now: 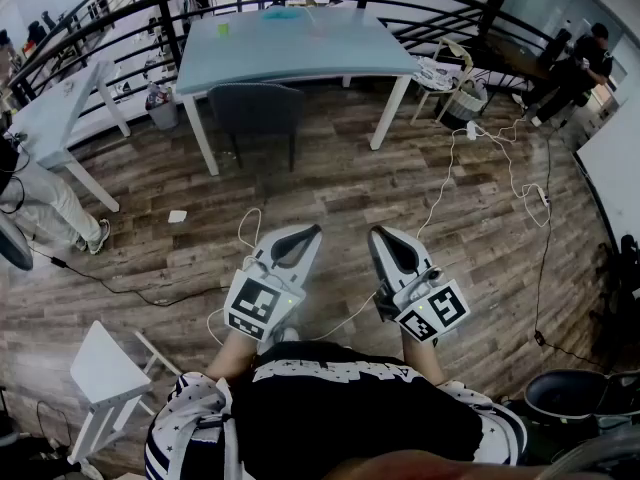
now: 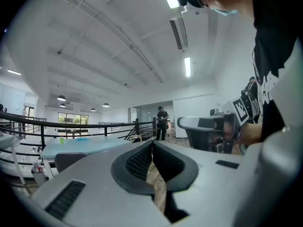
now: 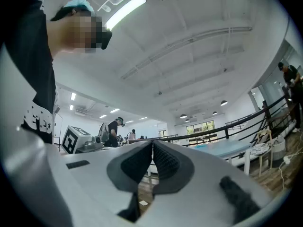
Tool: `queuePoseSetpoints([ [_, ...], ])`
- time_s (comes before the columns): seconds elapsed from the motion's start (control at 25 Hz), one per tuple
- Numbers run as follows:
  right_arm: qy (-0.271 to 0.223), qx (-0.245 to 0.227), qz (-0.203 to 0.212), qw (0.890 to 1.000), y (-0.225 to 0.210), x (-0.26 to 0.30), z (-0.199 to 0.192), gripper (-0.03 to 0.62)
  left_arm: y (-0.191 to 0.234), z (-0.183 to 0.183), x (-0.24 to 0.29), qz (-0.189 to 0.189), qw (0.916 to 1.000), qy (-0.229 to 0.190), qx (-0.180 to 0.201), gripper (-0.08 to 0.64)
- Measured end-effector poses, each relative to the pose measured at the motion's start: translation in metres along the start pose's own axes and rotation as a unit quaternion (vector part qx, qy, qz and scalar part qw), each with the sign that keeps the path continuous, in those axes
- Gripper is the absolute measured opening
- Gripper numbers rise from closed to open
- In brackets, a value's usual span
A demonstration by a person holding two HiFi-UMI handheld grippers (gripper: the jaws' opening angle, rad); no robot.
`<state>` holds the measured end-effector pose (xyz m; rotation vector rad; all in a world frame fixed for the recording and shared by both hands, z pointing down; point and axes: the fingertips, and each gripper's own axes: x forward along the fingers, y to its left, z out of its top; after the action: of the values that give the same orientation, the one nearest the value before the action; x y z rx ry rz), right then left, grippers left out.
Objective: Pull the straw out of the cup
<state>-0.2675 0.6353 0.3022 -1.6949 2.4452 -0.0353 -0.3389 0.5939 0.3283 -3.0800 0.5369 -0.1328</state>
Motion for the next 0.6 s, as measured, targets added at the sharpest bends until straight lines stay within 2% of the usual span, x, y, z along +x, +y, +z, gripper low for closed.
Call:
queuePoseSetpoints([
  [0.32, 0.012, 0.001, 0.006, 1.0, 0.016, 0.039, -0.015, 0.029, 0.038, -0.01, -0.02, 0.01, 0.9999, 0.005, -0.007, 0.014],
  [0.6, -0.004, 0.006, -0.017, 1.0, 0.022, 0.065, -0.02, 0.031, 0.067, -0.015, -0.034, 0.012, 0.9999, 0.002, 0.0, 0.014],
])
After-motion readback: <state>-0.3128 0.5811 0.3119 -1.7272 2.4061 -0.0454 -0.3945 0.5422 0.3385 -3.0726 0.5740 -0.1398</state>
